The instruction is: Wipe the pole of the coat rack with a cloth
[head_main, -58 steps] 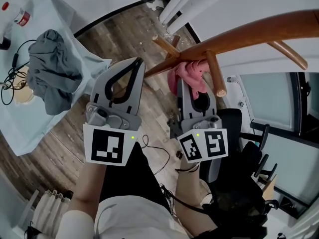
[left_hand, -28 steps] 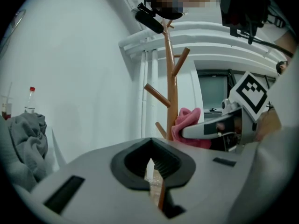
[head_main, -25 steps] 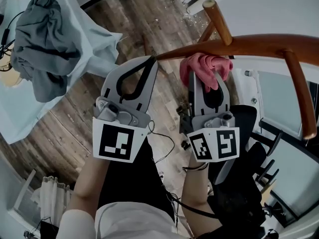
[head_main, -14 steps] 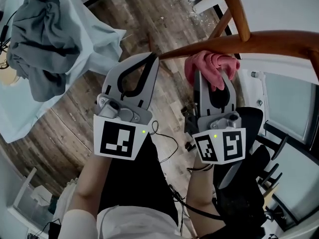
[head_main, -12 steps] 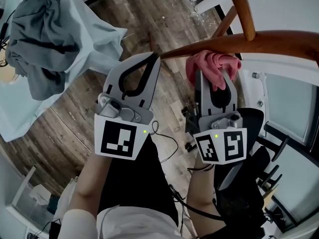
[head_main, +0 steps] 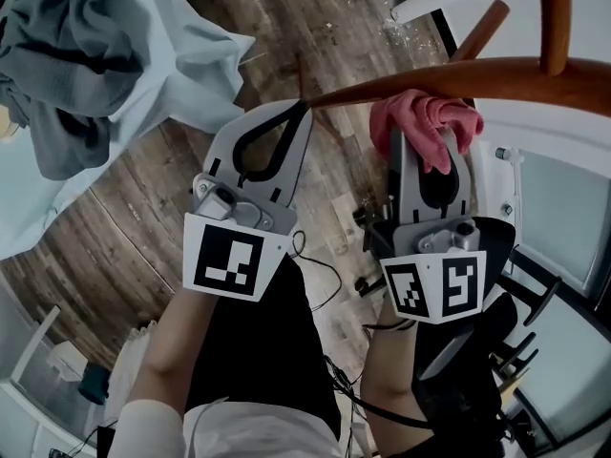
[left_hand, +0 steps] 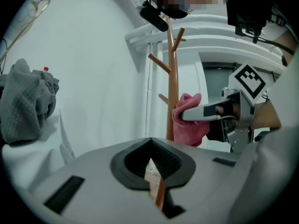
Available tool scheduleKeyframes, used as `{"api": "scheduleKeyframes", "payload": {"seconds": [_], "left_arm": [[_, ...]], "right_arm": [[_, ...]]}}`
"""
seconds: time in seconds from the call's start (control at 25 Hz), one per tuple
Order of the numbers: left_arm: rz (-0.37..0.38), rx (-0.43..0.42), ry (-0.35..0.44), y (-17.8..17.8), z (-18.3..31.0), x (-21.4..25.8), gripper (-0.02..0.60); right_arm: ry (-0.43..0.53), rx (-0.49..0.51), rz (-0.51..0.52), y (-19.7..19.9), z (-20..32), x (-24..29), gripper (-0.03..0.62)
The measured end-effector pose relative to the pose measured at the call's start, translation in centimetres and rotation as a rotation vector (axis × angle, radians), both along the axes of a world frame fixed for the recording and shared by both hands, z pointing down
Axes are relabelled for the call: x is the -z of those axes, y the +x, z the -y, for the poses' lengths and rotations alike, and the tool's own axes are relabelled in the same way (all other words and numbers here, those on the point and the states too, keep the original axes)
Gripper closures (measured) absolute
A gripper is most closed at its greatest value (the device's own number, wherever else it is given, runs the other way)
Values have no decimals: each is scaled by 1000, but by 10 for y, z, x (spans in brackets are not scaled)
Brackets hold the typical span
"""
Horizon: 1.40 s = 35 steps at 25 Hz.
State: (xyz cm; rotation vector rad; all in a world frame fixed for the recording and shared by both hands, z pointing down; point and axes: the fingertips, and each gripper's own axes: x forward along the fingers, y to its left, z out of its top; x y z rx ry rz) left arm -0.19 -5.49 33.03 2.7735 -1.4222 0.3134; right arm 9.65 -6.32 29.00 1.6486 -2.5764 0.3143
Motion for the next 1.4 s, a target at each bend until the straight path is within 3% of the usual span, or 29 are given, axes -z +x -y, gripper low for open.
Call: {"api": "scheduleKeyframes", "payload": {"seconds": [0.24,0.48,0.96,1.12,1.4], "left_arm": [[-1,-19,9,3,7,-29,569],[59,-59,58,-6,25,-60,569],[-14,-115,109,-1,49,-127,569],[-4,-143,140,5,56,-158,569],[-16,-172,219,8,60,-199,569]], "right_arm": [[35,-2,-11,-1,1,-21,502],[108,-9,9,-3,7,-42,502],[260,-29,20,-4,8,-71,502],[343,-36,23,-5,7,-90,502],[408,-3,14,-11,7,-136,502]]}}
